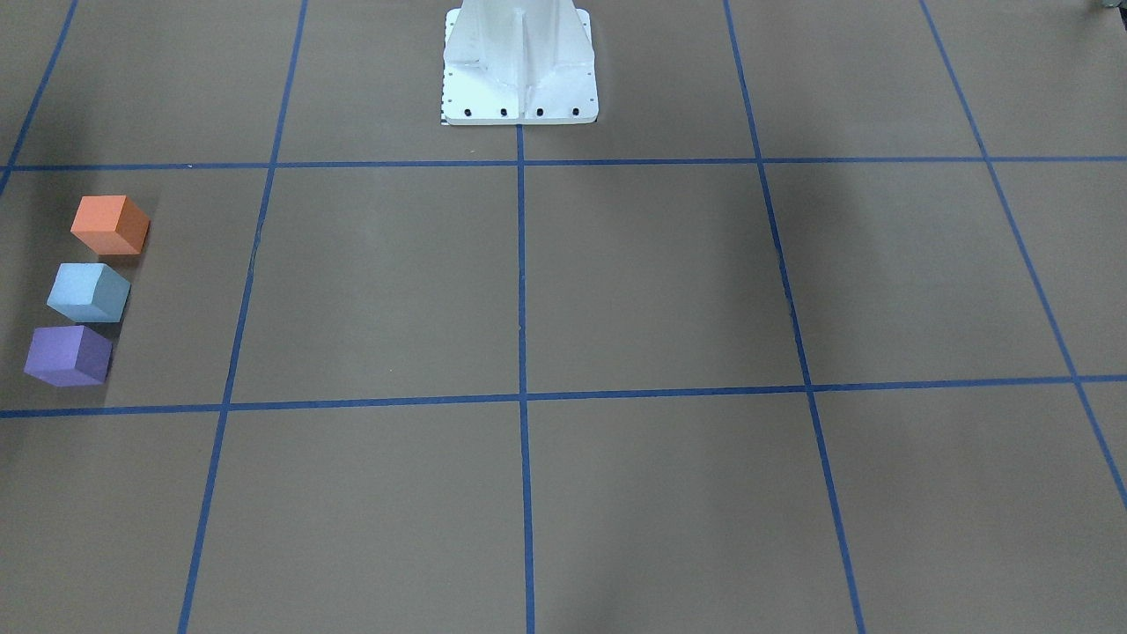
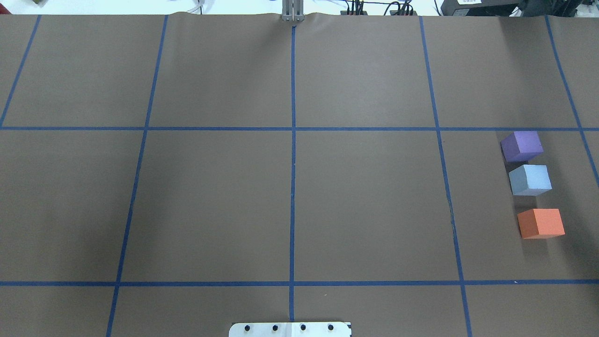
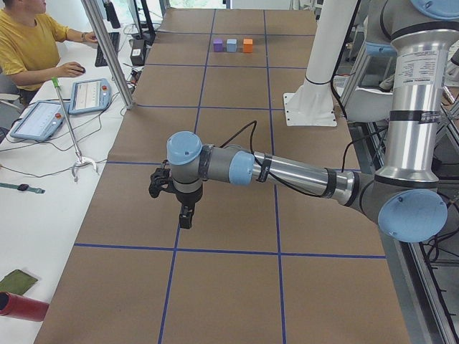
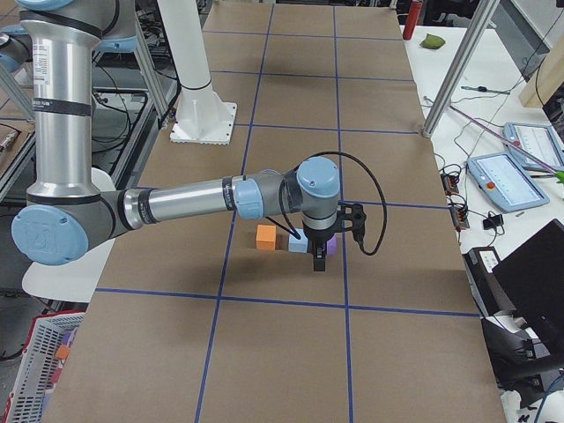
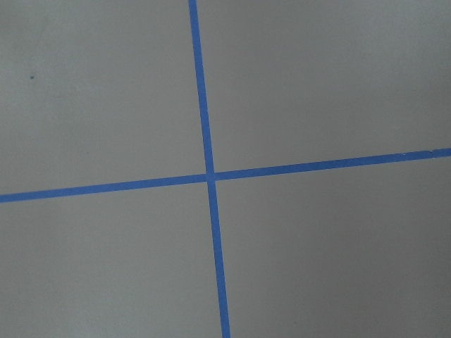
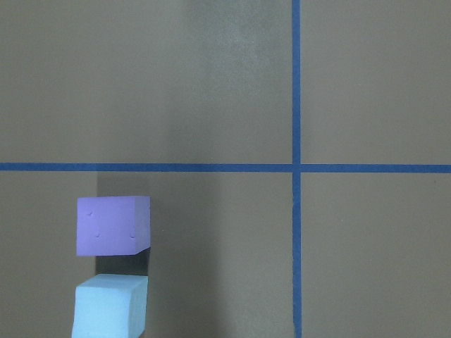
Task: Place blue block between orange and purple blocks
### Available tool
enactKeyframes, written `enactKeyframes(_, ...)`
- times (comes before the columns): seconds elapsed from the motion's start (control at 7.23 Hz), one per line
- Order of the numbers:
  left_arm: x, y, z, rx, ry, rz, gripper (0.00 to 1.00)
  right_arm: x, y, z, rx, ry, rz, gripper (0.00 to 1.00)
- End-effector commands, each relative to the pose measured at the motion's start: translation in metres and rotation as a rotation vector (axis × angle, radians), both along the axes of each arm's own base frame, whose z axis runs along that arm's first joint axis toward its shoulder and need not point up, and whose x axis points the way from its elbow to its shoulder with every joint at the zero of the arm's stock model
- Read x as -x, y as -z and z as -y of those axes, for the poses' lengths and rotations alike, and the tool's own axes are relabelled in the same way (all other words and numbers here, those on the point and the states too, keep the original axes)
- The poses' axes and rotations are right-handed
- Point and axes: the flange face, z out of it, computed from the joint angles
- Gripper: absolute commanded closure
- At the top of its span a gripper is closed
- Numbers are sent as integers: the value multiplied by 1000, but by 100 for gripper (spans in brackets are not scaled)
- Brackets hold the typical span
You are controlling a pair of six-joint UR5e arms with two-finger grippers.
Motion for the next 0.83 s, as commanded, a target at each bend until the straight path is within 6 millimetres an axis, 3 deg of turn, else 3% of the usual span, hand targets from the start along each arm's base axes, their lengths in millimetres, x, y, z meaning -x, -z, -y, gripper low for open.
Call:
enactKeyframes(0.0, 0, 2, 0, 12, 5, -1, 0, 2, -2, -1, 10, -4, -9, 0)
enactKeyframes(0.28, 1, 1, -2, 14, 5, -1, 0, 3, -5, -3, 9, 7, -11, 0)
enactKeyframes(0.69, 0, 0, -2, 11, 5, -3, 0, 2, -30, -20, 61, 8, -16, 0)
